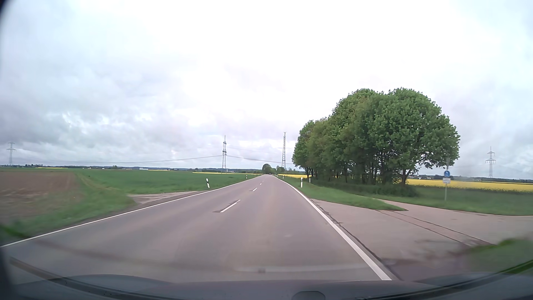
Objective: Follow the waypoints while adhering to traffic rules and regulations
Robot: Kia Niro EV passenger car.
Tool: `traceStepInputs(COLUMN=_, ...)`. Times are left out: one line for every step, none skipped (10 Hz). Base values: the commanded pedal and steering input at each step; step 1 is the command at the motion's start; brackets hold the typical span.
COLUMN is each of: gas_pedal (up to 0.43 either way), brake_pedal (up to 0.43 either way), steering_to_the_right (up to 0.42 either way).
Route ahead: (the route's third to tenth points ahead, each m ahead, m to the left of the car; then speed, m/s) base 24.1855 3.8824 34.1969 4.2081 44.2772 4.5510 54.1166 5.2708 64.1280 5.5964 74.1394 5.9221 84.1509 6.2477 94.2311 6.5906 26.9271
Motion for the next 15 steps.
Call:
traceStepInputs(gas_pedal=0.268, brake_pedal=0.0, steering_to_the_right=-0.008)
traceStepInputs(gas_pedal=0.268, brake_pedal=0.0, steering_to_the_right=-0.008)
traceStepInputs(gas_pedal=0.268, brake_pedal=0.0, steering_to_the_right=-0.008)
traceStepInputs(gas_pedal=0.268, brake_pedal=0.0, steering_to_the_right=-0.007)
traceStepInputs(gas_pedal=0.268, brake_pedal=0.0, steering_to_the_right=-0.005)
traceStepInputs(gas_pedal=0.268, brake_pedal=0.0, steering_to_the_right=-0.003)
traceStepInputs(gas_pedal=0.268, brake_pedal=0.0, steering_to_the_right=-0.002)
traceStepInputs(gas_pedal=0.268, brake_pedal=0.0, steering_to_the_right=-0.002)
traceStepInputs(gas_pedal=0.268, brake_pedal=0.0, steering_to_the_right=-0.002)
traceStepInputs(gas_pedal=0.268, brake_pedal=0.0, steering_to_the_right=-0.002)
traceStepInputs(gas_pedal=0.268, brake_pedal=0.0, steering_to_the_right=-0.002)
traceStepInputs(gas_pedal=0.268, brake_pedal=0.0, steering_to_the_right=-0.002)
traceStepInputs(gas_pedal=0.28, brake_pedal=0.0, steering_to_the_right=-0.002)
traceStepInputs(gas_pedal=0.28, brake_pedal=0.0, steering_to_the_right=-0.002)
traceStepInputs(gas_pedal=0.287, brake_pedal=0.0, steering_to_the_right=-0.002)
